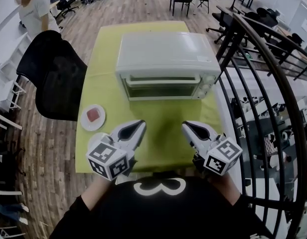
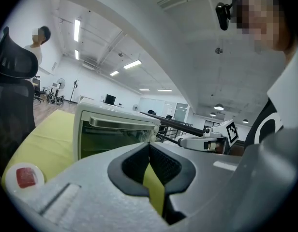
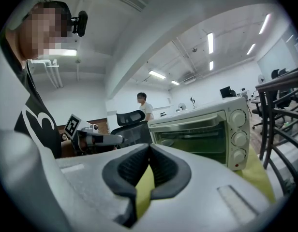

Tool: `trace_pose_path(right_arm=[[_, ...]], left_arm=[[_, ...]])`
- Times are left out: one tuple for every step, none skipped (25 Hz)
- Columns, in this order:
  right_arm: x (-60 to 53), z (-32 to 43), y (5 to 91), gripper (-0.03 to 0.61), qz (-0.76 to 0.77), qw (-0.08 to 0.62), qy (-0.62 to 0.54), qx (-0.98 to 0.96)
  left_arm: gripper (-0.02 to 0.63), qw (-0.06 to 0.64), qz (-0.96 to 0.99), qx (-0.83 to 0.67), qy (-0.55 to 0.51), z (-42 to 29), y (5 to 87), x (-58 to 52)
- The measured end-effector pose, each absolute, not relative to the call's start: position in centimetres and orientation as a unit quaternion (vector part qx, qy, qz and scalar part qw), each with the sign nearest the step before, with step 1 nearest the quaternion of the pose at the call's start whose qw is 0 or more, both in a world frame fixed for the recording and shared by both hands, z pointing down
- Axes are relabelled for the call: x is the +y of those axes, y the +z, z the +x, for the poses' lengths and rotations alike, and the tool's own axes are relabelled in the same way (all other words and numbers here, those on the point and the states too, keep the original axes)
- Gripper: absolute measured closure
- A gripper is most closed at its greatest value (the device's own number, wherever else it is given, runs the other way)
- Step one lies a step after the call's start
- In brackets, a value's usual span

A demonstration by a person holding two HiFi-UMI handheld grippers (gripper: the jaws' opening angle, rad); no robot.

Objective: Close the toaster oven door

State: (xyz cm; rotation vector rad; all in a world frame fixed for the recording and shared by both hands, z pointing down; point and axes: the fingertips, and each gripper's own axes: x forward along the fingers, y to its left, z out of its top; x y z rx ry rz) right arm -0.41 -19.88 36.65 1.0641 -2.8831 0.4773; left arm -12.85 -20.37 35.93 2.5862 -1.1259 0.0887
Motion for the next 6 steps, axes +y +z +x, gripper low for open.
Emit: trace_pose_path(right_arm=[[-19.93, -0.30, 36.69, 0.577, 0.343, 0.016, 0.154, -0.927], [-19.99, -0.19, 36.76, 0.577, 0.344, 0.017, 0.155, -0.926], [-20.05, -0.07, 36.84, 0.577, 0.345, 0.018, 0.155, -0.926], [-20.11, 0.07, 36.92, 0.577, 0.346, 0.018, 0.155, -0.925], [-20.19, 0.22, 36.99, 0.577, 0.348, 0.019, 0.155, -0.925], [-20.26, 0.37, 37.06, 0.577, 0.349, 0.020, 0.154, -0.924]], left_arm=[[0.603, 0.160, 0.905, -0.394, 0.032, -12.82, 36.01, -20.40], [0.603, 0.161, 0.904, -0.394, 0.033, -12.80, 36.13, -20.42], [0.603, 0.162, 0.904, -0.394, 0.033, -12.77, 36.26, -20.43], [0.603, 0.162, 0.904, -0.394, 0.034, -12.73, 36.40, -20.43], [0.603, 0.163, 0.904, -0.393, 0.035, -12.68, 36.53, -20.43], [0.603, 0.164, 0.904, -0.393, 0.036, -12.63, 36.65, -20.44]])
